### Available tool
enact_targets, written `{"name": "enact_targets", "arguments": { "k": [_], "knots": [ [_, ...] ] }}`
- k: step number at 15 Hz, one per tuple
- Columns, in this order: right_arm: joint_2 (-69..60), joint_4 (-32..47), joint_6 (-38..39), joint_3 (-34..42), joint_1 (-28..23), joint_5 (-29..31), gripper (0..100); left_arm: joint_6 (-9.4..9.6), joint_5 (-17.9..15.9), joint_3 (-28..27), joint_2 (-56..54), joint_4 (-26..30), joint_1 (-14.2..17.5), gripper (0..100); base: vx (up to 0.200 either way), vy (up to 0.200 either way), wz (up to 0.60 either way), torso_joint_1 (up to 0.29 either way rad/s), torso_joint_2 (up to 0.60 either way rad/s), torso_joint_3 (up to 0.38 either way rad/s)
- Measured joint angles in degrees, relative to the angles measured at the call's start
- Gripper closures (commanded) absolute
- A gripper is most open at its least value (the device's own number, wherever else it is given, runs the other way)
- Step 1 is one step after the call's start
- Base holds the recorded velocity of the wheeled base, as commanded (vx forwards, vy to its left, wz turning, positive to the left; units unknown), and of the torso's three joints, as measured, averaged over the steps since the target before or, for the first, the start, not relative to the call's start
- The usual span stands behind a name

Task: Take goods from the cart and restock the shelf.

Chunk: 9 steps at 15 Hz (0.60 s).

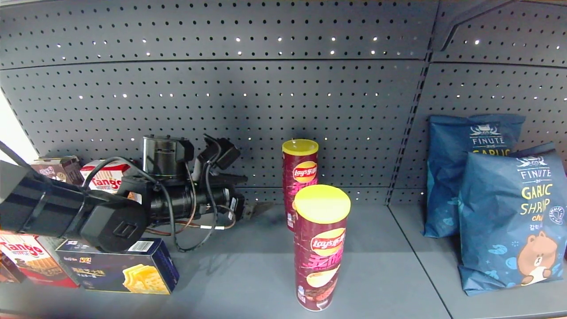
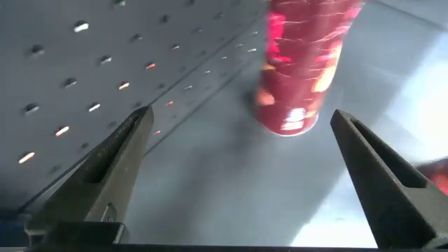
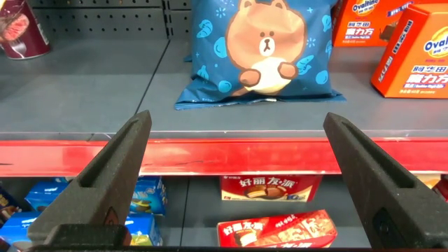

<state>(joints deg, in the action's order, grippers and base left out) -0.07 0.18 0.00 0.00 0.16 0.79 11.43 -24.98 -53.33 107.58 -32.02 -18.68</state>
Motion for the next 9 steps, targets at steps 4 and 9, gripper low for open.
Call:
{"name": "enact_targets", "arguments": {
  "k": [4,9],
  "knots": [
    [0.00,0.00,0.00,0.00,0.00,-0.01,0,-0.20,3.61,-0.11,0.39,-0.10,-2.05,0,0.000,0.000,0.00,0.000,0.00,0.000],
    [0.00,0.00,0.00,0.00,0.00,-0.01,0,-0.52,6.02,-3.85,3.80,0.00,-3.34,0,0.000,0.000,0.00,0.000,0.00,0.000]
  ]
}}
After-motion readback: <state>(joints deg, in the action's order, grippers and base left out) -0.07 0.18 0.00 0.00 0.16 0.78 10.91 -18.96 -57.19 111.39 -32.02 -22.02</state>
